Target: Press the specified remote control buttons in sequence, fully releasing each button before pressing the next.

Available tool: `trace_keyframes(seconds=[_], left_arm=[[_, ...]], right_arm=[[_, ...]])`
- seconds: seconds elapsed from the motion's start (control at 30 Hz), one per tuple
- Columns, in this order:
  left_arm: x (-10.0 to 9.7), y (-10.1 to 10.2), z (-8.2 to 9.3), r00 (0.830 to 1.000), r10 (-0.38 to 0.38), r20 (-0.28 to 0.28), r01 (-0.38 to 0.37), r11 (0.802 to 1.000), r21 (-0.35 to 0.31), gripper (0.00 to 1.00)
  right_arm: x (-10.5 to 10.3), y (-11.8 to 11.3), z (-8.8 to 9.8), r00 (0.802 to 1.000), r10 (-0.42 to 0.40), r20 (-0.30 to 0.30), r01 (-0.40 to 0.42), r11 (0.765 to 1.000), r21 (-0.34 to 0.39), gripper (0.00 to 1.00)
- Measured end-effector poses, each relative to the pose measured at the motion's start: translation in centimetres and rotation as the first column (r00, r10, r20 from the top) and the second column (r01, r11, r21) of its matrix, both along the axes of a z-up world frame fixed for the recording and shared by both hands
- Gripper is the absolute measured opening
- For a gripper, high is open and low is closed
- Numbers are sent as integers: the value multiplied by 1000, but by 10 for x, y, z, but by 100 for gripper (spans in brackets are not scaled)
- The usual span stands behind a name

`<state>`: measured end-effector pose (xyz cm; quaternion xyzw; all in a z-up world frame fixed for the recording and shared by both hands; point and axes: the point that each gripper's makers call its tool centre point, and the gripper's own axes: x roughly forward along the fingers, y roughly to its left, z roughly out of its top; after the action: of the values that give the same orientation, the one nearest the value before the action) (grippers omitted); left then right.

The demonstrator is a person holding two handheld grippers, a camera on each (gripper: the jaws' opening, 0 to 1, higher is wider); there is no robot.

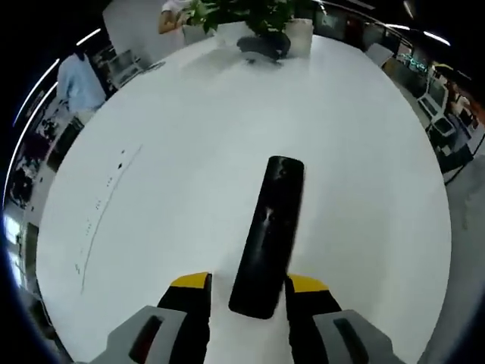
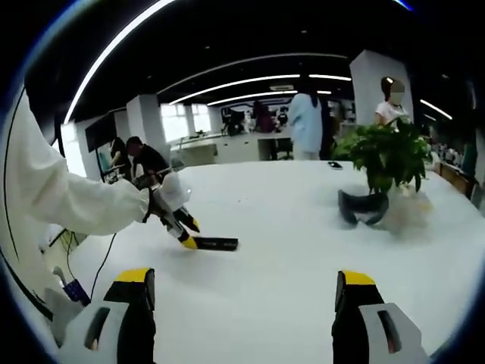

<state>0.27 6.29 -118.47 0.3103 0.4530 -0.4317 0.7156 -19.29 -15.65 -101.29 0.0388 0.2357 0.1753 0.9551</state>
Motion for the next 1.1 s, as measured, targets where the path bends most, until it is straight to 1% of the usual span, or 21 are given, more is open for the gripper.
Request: trace_keyframes(seconds=[0.03,0.13,0.2,0.23,0.27,0.37,0.4,0.43,0.5,0.63,0.7,0.73,0.8,0.9,0.97,1.0,1.03,1.07,1.1], left_arm=[[2,0,7,999,29,26,-28,999,-31,44],[3,3,20,994,90,66,-85,993,-77,46],[-2,7,28,991,108,74,-101,991,-89,44],[-3,9,33,987,135,90,-125,986,-108,44],[-6,10,36,987,131,89,-121,987,-110,44],[-18,14,45,984,159,81,-147,980,-137,46],[-24,15,48,979,187,75,-175,974,-145,48],[-27,16,51,978,189,83,-175,972,-155,49],[-31,18,56,975,197,100,-178,969,-172,49],[-48,24,70,964,235,126,-205,955,-216,51],[-52,28,77,948,283,144,-243,938,-246,53],[-60,30,80,948,284,145,-242,936,-255,55],[-70,33,83,946,281,160,-236,939,-251,55],[-79,38,87,941,290,174,-241,936,-257,56],[-86,42,91,932,317,173,-262,923,-281,57],[-89,43,93,925,344,160,-286,910,-301,58],[-93,43,95,921,362,142,-303,898,-320,61],[-97,44,97,918,372,135,-311,890,-335,63],[-100,46,100,915,376,144,-311,887,-341,63]], right_arm=[[0,1,-1,1000,1,-4,0,1000,11,99],[-1,6,-3,1000,21,-8,-21,1000,14,99],[-1,11,-1,999,43,-1,-43,999,17,99],[-1,12,0,999,47,5,-47,999,18,99],[-1,14,1,999,50,7,-50,999,15,99],[-2,15,1,998,62,16,-62,998,7,99],[-2,15,1,998,63,19,-64,998,10,99],[-3,15,0,998,66,18,-66,998,16,99],[-4,14,-1,998,67,14,-68,997,22,99],[-9,15,-1,997,75,15,-75,997,29,99],[-11,15,0,997,79,21,-79,996,32,99],[-12,15,1,997,78,24,-78,996,34,99],[-15,15,1,997,76,25,-77,996,43,99],[-18,14,0,997,76,23,-77,996,50,99],[-20,15,0,996,82,24,-83,995,47,99],[-20,16,0,996,86,26,-87,995,43,99],[-21,16,-2,996,91,25,-92,995,38,99],[-21,16,-3,995,98,20,-98,995,33,99],[-22,16,-4,994,105,16,-105,994,27,99]])
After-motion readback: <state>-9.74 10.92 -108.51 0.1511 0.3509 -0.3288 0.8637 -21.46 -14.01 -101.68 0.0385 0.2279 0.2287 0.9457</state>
